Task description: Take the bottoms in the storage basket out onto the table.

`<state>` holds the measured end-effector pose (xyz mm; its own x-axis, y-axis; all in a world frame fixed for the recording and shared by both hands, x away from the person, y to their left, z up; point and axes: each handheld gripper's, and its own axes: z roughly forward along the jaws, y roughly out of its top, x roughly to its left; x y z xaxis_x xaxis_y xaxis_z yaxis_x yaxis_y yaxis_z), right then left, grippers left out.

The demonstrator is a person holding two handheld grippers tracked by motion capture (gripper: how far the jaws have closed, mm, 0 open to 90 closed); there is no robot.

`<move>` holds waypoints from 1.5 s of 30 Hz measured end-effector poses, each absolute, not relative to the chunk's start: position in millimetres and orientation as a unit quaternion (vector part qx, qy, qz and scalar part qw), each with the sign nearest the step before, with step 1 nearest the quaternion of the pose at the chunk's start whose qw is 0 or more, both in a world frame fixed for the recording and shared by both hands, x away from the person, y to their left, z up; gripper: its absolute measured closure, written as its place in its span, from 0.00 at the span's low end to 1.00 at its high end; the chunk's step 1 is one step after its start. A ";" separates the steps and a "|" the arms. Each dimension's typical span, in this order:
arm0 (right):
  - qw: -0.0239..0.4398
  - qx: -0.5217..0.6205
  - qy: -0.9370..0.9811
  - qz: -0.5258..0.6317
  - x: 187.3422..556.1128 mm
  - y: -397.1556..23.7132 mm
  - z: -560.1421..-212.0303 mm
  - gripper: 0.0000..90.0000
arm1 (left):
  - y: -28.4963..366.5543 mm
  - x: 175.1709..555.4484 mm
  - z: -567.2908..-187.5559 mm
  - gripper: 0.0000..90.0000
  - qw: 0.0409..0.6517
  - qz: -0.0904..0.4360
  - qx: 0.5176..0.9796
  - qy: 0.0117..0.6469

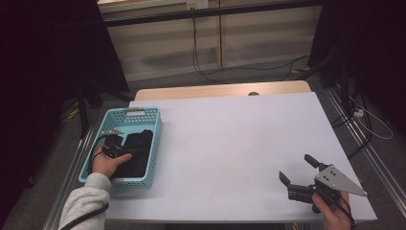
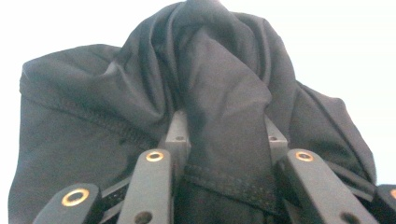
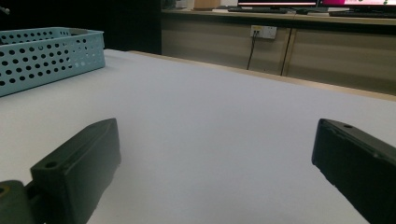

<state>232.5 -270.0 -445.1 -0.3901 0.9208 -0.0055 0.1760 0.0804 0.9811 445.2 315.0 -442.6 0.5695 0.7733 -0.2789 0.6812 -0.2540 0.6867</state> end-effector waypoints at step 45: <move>0.347 0.424 0.650 0.526 230.4 -271.6 -446.6 0.01 | 314.5 460.9 -431.3 0.14 0.328 0.072 0.824 0.455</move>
